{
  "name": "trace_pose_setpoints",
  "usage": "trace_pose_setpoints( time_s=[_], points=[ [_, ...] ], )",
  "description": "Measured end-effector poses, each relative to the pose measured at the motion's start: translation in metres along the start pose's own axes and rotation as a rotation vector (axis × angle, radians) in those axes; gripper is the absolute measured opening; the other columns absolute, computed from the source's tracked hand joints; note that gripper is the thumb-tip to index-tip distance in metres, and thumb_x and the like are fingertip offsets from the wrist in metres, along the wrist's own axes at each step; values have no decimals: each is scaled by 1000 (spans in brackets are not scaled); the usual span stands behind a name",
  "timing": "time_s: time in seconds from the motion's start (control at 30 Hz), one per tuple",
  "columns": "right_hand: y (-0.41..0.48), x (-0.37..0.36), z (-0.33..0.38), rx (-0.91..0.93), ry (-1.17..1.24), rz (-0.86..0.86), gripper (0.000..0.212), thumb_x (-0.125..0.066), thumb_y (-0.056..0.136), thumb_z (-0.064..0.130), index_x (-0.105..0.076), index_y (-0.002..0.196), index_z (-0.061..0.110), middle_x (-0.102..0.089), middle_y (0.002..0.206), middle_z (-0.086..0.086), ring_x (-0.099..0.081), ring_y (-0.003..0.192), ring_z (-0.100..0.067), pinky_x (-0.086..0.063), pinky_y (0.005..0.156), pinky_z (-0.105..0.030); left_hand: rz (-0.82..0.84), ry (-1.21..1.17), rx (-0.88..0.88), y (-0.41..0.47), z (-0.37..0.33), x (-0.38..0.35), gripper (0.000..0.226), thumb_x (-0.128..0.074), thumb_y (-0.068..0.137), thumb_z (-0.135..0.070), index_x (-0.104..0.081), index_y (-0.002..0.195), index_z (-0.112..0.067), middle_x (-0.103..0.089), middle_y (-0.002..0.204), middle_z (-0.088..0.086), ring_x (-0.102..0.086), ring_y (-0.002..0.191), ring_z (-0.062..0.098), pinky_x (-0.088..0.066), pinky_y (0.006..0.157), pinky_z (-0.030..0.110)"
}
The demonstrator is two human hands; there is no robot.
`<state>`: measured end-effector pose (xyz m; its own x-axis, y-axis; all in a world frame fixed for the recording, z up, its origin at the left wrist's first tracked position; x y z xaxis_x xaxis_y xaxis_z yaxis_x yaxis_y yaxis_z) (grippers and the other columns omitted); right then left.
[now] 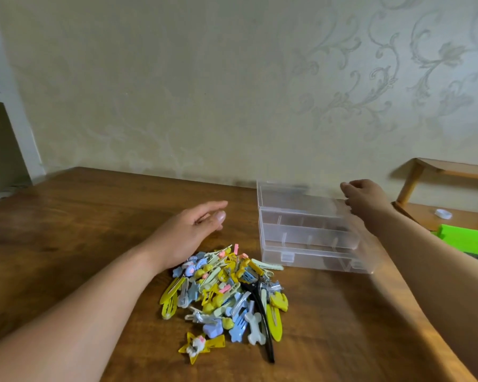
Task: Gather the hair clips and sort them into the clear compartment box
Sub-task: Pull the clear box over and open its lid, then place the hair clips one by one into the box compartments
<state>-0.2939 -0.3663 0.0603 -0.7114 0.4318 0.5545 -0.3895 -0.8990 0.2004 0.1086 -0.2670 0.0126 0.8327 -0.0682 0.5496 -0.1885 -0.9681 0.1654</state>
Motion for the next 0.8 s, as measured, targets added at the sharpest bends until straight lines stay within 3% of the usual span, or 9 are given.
trace_pose_setpoints(
  time_s=[0.1,0.17,0.23,0.3,0.37,0.47,0.63,0.8],
  points=[
    [-45,29,20,139,-49,-158,43,-58,105,37,-60,140,11,-68,127,-6,-63,109,-24,-49,91,-37,6,18,-11,0,1,0,51,-45,104,-67,-51,153,-54,-76,122,-18,-58,135,5,-39,121,42],
    [-91,41,42,304,-29,-195,29,-60,105,30,-66,130,16,-70,114,2,-65,104,-20,-49,88,-33,0,37,-19,-2,-1,0,48,-47,106,-63,-53,152,-50,-76,122,-17,-61,132,4,-42,119,41],
    [-137,35,60,437,0,-79,11,-64,104,25,-71,113,24,-73,95,11,-68,88,-13,-52,75,-28,-16,74,-25,-5,-6,1,45,-48,109,-58,-55,151,-46,-74,127,-14,-61,130,4,-45,116,39],
    [-176,15,68,507,-20,134,9,-67,102,23,-71,101,31,-75,80,10,-70,72,-8,-55,66,-28,-32,137,-38,-11,-14,1,43,-50,110,-54,-58,150,-42,-70,134,-12,-61,129,5,-48,110,36],
    [-207,-10,68,540,-91,370,9,-68,101,25,-72,100,33,-75,79,13,-69,67,-8,-58,65,-29,-56,165,-60,-20,-25,1,40,-52,111,-49,-62,147,-38,-67,137,-15,-60,128,3,-49,106,32],
    [-235,-37,56,533,-221,604,10,-70,98,40,-70,109,40,-74,86,16,-68,75,-4,-54,68,-24,-70,142,-97,-31,-45,-2,32,-54,111,-44,-68,139,-35,-68,132,-22,-60,125,-3,-49,106,29],
    [-246,-43,53,572,-285,682,33,-75,93,51,-66,124,44,-68,97,13,-65,87,-6,-54,74,-24,-114,113,-124,-44,-63,-9,26,-55,112,-37,-71,132,-32,-70,125,-21,-61,119,-5,-48,99,24],
    [-247,-42,54,597,-268,657,31,-77,92,50,-69,120,41,-67,98,14,-65,89,-6,-59,79,-29,-303,66,-87,-64,-41,-3,24,-57,111,-29,-71,131,-30,-69,120,-17,-60,113,-4,-44,85,15]
  ],
)
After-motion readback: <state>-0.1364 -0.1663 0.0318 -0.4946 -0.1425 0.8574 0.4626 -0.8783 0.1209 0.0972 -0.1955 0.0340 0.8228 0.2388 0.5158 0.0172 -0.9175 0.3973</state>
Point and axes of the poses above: each hand's wrist, its own y-axis towards the middle knuckle, its own x-axis out of the back of the hand, z = x × y, the point moved 8 cm from there along y, towards the middle knuckle
